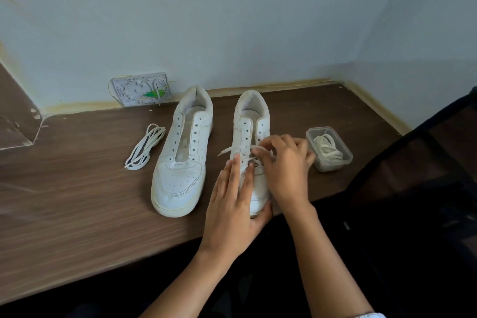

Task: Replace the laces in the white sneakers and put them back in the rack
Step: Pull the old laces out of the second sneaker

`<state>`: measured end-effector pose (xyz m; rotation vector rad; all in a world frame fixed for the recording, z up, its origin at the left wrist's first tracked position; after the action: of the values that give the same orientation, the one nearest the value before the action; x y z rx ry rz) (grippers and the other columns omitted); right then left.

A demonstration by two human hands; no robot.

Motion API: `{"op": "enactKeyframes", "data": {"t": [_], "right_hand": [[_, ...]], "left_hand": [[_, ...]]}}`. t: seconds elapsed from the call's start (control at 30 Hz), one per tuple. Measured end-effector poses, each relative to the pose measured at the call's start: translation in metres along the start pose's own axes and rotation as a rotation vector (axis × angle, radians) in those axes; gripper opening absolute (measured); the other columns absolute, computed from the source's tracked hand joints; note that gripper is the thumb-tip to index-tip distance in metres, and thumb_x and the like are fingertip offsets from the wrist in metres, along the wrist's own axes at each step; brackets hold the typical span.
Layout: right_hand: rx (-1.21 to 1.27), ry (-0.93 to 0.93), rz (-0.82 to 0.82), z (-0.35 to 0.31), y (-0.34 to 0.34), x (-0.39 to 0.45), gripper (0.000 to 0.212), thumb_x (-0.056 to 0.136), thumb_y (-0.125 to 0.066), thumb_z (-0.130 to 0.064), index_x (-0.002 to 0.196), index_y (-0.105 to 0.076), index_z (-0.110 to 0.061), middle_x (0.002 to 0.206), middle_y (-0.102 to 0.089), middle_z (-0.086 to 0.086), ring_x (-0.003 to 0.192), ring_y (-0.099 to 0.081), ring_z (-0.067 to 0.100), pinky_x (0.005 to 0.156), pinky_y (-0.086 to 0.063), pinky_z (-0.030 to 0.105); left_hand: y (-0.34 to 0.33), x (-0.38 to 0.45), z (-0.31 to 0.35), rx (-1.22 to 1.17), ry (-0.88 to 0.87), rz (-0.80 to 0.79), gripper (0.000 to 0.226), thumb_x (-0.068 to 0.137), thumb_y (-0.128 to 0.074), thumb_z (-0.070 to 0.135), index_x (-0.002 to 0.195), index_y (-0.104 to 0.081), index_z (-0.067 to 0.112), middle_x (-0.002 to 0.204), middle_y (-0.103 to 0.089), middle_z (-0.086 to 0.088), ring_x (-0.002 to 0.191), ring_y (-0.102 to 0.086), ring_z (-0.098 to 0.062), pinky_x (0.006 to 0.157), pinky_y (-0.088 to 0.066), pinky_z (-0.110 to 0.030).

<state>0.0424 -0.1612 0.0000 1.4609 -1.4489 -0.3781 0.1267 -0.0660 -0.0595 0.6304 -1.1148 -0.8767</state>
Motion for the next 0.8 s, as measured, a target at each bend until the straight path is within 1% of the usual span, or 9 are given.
{"op": "enactKeyframes", "data": {"t": [0.1,0.2,0.3,0.4,0.43,0.53,0.63,0.73,0.8], "right_hand": [[0.007,0.051,0.093,-0.006,0.005,0.001,0.006,0.090,-0.066,-0.035,0.088,-0.067,-0.030,0.097,-0.063,-0.016,0.108,-0.042,0.015,0.091,-0.022,0.037],[0.237,-0.107,0.240,0.014,0.025,0.003,0.009,0.088,-0.069,-0.024,0.086,-0.066,-0.032,0.089,-0.059,-0.020,0.100,-0.041,0.011,0.091,-0.030,0.040],[0.363,-0.267,0.433,0.041,0.046,0.000,0.005,0.086,-0.072,-0.025,0.090,-0.069,-0.025,0.094,-0.056,-0.012,0.106,-0.047,0.019,0.095,-0.039,0.046],[0.375,-0.277,0.493,0.045,0.048,-0.006,0.009,0.085,-0.073,-0.025,0.091,-0.070,-0.021,0.101,-0.046,-0.010,0.109,-0.041,0.018,0.096,-0.042,0.049],[0.371,-0.263,0.511,0.042,0.048,-0.007,0.009,0.085,-0.073,-0.025,0.092,-0.070,-0.019,0.101,-0.045,-0.009,0.109,-0.042,0.020,0.096,-0.043,0.046],[0.392,-0.268,0.571,0.043,0.048,-0.009,0.010,0.086,-0.072,-0.022,0.092,-0.071,-0.014,0.102,-0.045,-0.008,0.108,-0.044,0.024,0.093,-0.040,0.023],[0.450,-0.301,0.611,0.047,0.046,-0.011,0.008,0.085,-0.073,-0.019,0.090,-0.071,-0.014,0.102,-0.046,-0.010,0.108,-0.043,0.019,0.093,-0.044,0.029],[0.492,-0.315,0.637,0.047,0.045,-0.013,0.006,0.084,-0.073,-0.013,0.090,-0.071,-0.012,0.102,-0.047,-0.008,0.109,-0.046,0.022,0.087,-0.041,0.014],[0.513,-0.324,0.654,0.047,0.045,-0.013,0.006,0.084,-0.073,-0.011,0.089,-0.071,-0.013,0.101,-0.046,-0.011,0.109,-0.046,0.021,0.087,-0.043,0.019]], "left_hand": [[0.000,0.000,0.001,0.011,-0.003,0.001,0.072,0.088,-0.048,0.057,0.142,-0.048,0.009,0.156,-0.031,-0.018,0.137,-0.042,-0.035,0.110,-0.037,-0.041],[0.000,0.000,0.001,0.030,-0.016,-0.007,0.072,0.088,-0.047,0.055,0.143,-0.047,0.009,0.156,-0.031,-0.019,0.136,-0.041,-0.035,0.111,-0.036,-0.041],[-0.001,0.000,0.001,0.032,-0.019,-0.019,0.072,0.088,-0.044,0.054,0.144,-0.046,0.009,0.155,-0.032,-0.019,0.137,-0.041,-0.036,0.112,-0.037,-0.042],[-0.001,0.001,0.001,0.034,-0.012,-0.023,0.073,0.088,-0.044,0.054,0.144,-0.045,0.009,0.155,-0.032,-0.019,0.137,-0.041,-0.035,0.112,-0.036,-0.042],[-0.001,0.001,0.002,0.038,-0.014,-0.028,0.073,0.088,-0.044,0.054,0.145,-0.045,0.009,0.155,-0.032,-0.019,0.137,-0.041,-0.035,0.112,-0.036,-0.041],[-0.001,0.002,0.003,0.042,-0.021,-0.041,0.073,0.088,-0.044,0.054,0.145,-0.044,0.009,0.156,-0.031,-0.018,0.138,-0.040,-0.034,0.113,-0.035,-0.041],[-0.002,0.003,0.004,0.037,-0.031,-0.040,0.072,0.088,-0.046,0.053,0.144,-0.045,0.009,0.155,-0.033,-0.018,0.137,-0.042,-0.034,0.113,-0.036,-0.042],[-0.003,0.003,0.005,0.033,-0.036,-0.034,0.071,0.089,-0.046,0.053,0.144,-0.046,0.008,0.155,-0.034,-0.018,0.136,-0.044,-0.033,0.113,-0.037,-0.043],[-0.004,0.003,0.005,0.027,-0.040,-0.029,0.071,0.089,-0.046,0.053,0.144,-0.046,0.008,0.154,-0.035,-0.018,0.136,-0.044,-0.034,0.112,-0.038,-0.043]]}}
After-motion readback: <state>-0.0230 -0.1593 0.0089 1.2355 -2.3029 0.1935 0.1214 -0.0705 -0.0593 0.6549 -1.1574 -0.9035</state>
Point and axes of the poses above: each hand's wrist, its own x-axis towards the middle knuckle, its own y-axis out of the back of the hand, z = x × y, the point moved 7 cm from there along x, towards the middle knuckle
